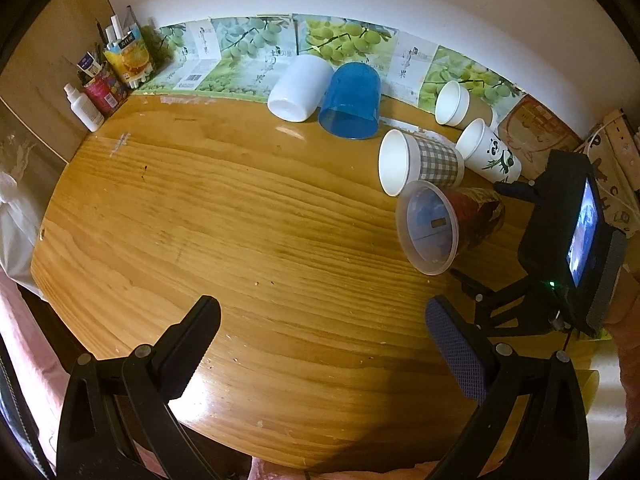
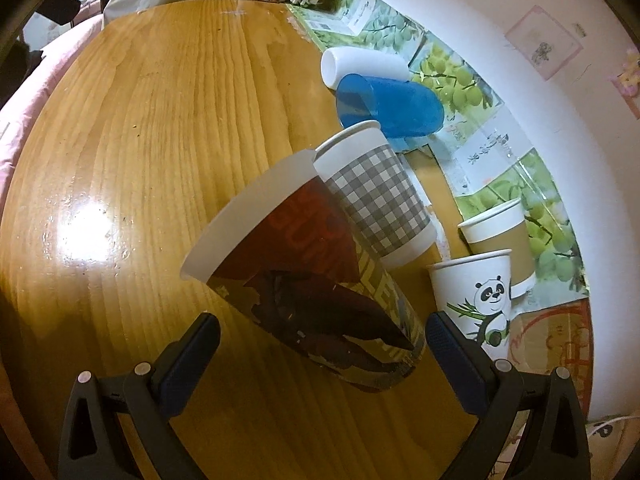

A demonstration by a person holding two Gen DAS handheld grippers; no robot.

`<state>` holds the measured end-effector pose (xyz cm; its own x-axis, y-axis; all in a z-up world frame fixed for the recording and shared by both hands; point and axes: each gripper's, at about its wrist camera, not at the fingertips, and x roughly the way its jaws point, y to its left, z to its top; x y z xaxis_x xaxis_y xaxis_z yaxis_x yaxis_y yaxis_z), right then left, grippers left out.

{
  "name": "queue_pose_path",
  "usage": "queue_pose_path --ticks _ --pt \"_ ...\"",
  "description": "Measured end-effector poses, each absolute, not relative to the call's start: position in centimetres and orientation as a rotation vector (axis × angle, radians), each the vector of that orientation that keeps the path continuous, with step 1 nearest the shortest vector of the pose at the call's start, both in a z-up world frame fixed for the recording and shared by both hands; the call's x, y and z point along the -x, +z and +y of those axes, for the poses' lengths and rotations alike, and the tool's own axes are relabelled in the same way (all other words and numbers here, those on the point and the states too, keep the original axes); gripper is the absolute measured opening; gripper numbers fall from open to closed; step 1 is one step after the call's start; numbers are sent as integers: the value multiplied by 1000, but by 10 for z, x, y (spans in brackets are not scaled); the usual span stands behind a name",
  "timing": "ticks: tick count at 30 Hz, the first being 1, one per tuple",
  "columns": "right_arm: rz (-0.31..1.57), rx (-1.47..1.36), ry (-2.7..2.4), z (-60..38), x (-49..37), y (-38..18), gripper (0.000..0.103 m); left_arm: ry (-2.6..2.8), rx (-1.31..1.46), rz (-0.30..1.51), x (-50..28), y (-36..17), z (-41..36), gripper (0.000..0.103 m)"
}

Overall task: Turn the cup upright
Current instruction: 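Close the right gripper around the body of the brown printed cup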

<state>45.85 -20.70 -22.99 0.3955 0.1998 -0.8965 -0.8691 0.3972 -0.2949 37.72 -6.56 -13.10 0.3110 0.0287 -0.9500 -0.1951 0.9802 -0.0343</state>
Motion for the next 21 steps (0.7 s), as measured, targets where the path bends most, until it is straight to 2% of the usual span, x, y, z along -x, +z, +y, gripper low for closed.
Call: queue_pose_path --ticks 10,16,21 --pt "906 907 849 -198 -469 -238 102 176 179 1250 -375 -134 -63 102" --pt "937 908 871 -193 -476 -241 91 188 193 1246 -373 -133 -61 102" --pt "952 901 877 -190 -478 -243 76 194 205 1237 -370 -132 -58 102"
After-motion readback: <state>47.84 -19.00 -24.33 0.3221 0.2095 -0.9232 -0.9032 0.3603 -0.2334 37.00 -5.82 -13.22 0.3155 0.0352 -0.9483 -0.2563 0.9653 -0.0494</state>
